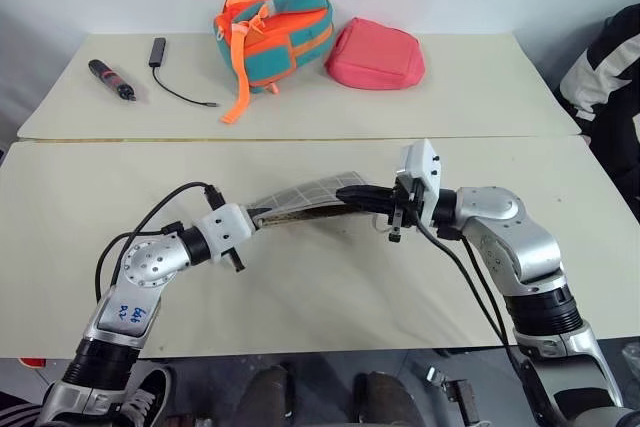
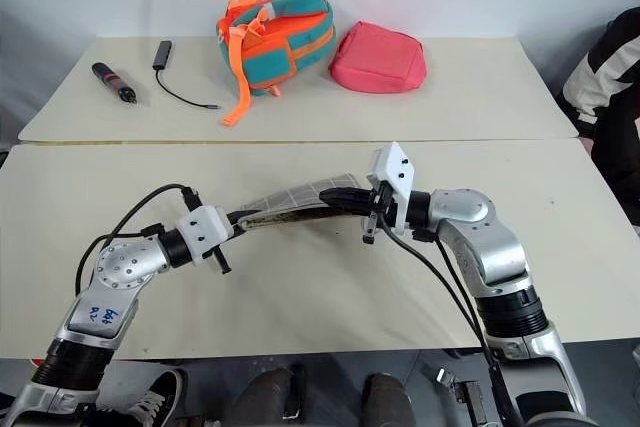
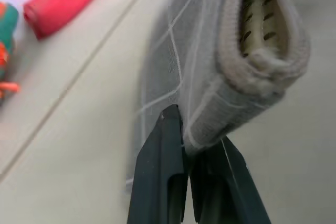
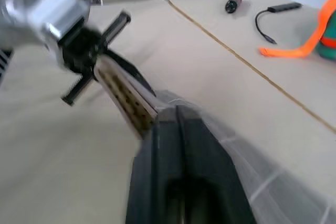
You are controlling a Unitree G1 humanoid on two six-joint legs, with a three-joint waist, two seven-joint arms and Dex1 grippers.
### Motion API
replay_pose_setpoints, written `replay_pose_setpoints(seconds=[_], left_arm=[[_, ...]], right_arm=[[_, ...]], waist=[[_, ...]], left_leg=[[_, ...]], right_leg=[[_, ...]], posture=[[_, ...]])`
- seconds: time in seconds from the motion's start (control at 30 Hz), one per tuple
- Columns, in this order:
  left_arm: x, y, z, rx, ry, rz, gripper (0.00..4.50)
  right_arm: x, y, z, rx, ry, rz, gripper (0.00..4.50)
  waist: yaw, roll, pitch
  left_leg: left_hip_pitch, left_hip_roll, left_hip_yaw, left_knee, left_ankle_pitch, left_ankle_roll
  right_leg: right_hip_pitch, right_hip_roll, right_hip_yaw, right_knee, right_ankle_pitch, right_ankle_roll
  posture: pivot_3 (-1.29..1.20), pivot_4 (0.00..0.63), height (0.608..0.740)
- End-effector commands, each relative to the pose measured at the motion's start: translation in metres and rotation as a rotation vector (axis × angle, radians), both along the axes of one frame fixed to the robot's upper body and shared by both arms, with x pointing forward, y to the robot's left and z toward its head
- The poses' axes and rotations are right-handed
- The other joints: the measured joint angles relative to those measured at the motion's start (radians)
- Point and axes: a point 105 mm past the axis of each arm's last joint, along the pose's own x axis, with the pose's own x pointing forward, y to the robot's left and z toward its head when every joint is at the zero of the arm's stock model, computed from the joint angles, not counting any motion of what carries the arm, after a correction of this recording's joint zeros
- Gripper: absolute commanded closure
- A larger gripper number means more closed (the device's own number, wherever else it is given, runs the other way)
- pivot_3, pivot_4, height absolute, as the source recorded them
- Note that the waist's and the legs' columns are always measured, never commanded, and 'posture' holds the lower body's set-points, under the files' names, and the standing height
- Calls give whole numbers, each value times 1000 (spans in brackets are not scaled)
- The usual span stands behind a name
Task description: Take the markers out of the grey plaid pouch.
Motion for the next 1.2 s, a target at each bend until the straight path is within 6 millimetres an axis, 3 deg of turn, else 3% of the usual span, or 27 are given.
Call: replay_pose_setpoints(seconds=[0.03, 0.53, 0.7, 0.83, 0.93, 1.03, 1.2], left_arm=[[-2, -7, 21, -34, -43, -24, 4500], [-5, -21, 20, -52, -15, -58, 4500], [-4, -21, 19, -44, -19, -53, 4500], [-3, -19, 18, -41, -19, -45, 4500], [-3, -18, 17, -38, -18, -43, 4500], [-3, -19, 18, -41, -19, -43, 4500], [-3, -20, 19, -42, -21, -45, 4500]], right_arm=[[-3, 7, 10, -44, -117, 24, 4471], [13, 5, -13, -197, -196, -32, 4471], [3, 10, 13, -21, -158, 11, 4471], [-6, 10, 18, 19, -133, 57, 4471], [-12, 11, 13, -15, -122, 90, 4471], [-12, 8, -7, -136, -144, 100, 4471], [-7, 7, -8, -139, -167, 72, 4471]], waist=[[-1, -1, 0], [-2, -1, 0], [-2, -1, 1], [-1, -1, 1], [-1, -1, 0], [-1, -1, 0], [-3, -1, 1]], left_leg=[[0, 0, 0, 0, 0, 0], [0, 1, 1, 1, 1, -1], [0, 1, 1, 1, 1, -1], [0, 1, 0, 1, 1, 0], [0, 1, 0, 1, 0, 0], [0, 2, 0, 1, 0, 0], [0, 2, 1, 1, 0, 0]], right_leg=[[0, 0, 0, 0, 0, 0], [0, 1, 1, 0, 0, 0], [0, 3, 1, 0, 0, 0], [0, 6, 1, 0, 0, 0], [0, 5, 1, 0, 1, 0], [0, 2, 1, 0, 1, 0], [0, 2, 1, 0, 1, 0]], posture=[[0, 150, 740], [0, 150, 740], [0, 150, 740], [0, 150, 740], [0, 150, 740], [0, 150, 740], [0, 150, 740]])
